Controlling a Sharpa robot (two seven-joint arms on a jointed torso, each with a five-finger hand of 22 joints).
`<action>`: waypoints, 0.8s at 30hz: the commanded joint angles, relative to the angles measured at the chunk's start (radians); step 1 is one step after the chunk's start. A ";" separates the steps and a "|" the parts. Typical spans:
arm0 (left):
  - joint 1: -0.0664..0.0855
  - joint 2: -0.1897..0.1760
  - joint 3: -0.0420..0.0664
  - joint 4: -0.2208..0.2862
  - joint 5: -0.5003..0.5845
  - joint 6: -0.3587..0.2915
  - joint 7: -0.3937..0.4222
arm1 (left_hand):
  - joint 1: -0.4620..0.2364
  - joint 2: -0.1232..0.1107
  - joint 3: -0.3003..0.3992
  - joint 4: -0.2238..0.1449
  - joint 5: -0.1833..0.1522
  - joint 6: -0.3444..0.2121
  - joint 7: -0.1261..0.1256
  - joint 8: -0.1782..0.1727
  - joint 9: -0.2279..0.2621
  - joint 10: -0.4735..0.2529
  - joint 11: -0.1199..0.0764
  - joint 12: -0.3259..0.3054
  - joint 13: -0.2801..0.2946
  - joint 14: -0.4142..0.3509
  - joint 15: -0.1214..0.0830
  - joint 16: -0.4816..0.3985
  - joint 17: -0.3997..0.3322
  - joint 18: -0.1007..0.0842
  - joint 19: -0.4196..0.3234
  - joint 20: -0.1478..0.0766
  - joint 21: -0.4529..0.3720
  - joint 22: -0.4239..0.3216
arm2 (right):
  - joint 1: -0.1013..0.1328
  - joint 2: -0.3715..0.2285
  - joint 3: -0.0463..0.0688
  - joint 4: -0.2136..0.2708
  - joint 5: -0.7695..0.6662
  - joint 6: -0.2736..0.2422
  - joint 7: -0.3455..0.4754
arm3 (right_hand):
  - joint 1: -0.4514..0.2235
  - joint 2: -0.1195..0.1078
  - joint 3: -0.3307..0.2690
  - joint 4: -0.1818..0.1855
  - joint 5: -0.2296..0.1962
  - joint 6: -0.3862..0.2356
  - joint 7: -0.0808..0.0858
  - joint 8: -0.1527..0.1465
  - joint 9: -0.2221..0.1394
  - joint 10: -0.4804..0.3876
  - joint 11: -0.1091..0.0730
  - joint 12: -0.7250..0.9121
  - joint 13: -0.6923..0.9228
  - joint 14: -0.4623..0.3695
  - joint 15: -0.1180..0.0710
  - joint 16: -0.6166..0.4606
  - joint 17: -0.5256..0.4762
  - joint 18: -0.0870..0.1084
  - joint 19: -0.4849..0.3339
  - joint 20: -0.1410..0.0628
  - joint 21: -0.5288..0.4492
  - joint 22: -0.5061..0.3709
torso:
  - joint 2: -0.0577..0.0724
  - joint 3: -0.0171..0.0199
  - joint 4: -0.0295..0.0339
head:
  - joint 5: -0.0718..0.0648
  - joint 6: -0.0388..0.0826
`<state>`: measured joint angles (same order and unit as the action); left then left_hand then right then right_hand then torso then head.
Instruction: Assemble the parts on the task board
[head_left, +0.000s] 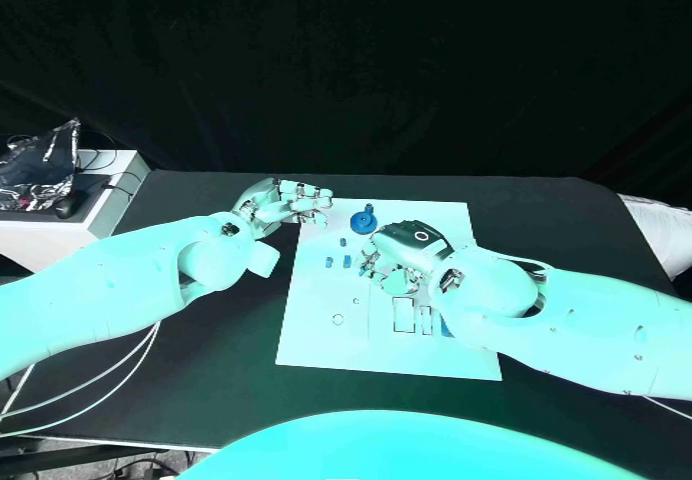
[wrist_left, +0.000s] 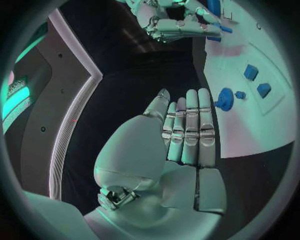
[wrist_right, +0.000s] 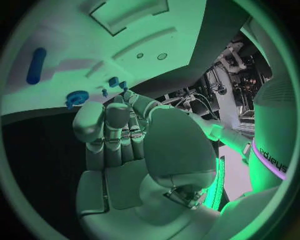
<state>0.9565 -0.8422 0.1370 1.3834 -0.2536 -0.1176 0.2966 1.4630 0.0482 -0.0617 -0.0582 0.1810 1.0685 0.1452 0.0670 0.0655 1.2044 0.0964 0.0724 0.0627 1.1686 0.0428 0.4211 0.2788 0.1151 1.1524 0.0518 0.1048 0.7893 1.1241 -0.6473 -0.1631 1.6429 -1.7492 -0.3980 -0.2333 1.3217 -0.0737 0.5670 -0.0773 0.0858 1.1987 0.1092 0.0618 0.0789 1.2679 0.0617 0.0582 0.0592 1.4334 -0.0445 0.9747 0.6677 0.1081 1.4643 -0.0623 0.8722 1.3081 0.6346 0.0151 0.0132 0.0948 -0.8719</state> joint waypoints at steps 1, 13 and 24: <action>0.000 0.009 0.001 -0.003 0.008 -0.030 0.024 | 0.007 -0.004 -0.001 -0.005 0.005 -0.004 -0.003 -0.001 0.000 -0.005 0.001 -0.003 0.001 0.002 0.004 -0.006 0.001 -0.012 -0.008 0.000 0.004 0.001 | -0.018 0.019 -0.002 -0.004 -0.106 0.052 -0.039 | 0.011 0.010 -0.001 -0.004 0.006 0.008 0.003 0.005 0.001 0.019 -0.012 0.001 0.002 -0.004 0.002 0.003 0.001 0.018 0.065 0.003 0.004 0.014 | -0.002 -0.0008 0.0014 | 0.030 -0.001; -0.001 0.019 0.002 -0.004 0.008 -0.031 0.027 | 0.009 -0.003 0.002 -0.008 0.006 -0.003 -0.002 -0.001 0.000 -0.005 0.001 -0.003 0.001 0.001 0.004 -0.006 0.001 -0.012 -0.010 0.000 0.005 0.006 | -0.045 0.048 -0.005 -0.012 -0.131 0.089 -0.047 | 0.009 0.009 -0.001 -0.005 0.006 0.009 0.003 0.004 0.001 0.020 -0.012 0.001 0.002 -0.004 0.002 0.003 0.000 0.019 0.065 0.003 0.000 0.014 | -0.001 -0.0015 0.0005 | 0.064 -0.001; -0.001 0.015 0.002 -0.003 0.008 -0.018 0.023 | 0.009 -0.003 0.003 -0.008 0.005 -0.001 -0.003 -0.001 0.000 -0.004 0.001 -0.003 0.000 0.000 0.004 -0.007 0.001 -0.012 -0.012 0.000 0.006 0.009 | -0.051 0.046 -0.008 -0.018 -0.139 0.101 -0.054 | 0.008 0.009 -0.001 -0.007 0.008 0.009 0.003 0.004 0.001 0.020 -0.012 0.002 0.002 -0.004 0.002 0.004 0.000 0.018 0.065 0.003 0.002 0.015 | -0.001 -0.0008 -0.0009 | 0.072 -0.001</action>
<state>0.9561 -0.8277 0.1376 1.3783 -0.2520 -0.1452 0.3065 1.4629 0.0482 -0.0590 -0.0609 0.1810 1.0686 0.1451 0.0670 0.0655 1.2044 0.0964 0.0724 0.0627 1.1686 0.0428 0.4211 0.2785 0.1149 1.1451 0.0518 0.1048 0.7976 1.0740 -0.6010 -0.1709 1.6248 -1.8635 -0.3203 -0.2776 1.3261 -0.0726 0.5642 -0.0799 0.0913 1.1979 0.1100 0.0651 0.0790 1.2678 0.0615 0.0556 0.0601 1.4334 -0.0445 0.9742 0.6675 0.1082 1.4642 -0.0621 0.8722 1.3078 0.6334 0.0140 0.0126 0.1661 -0.8728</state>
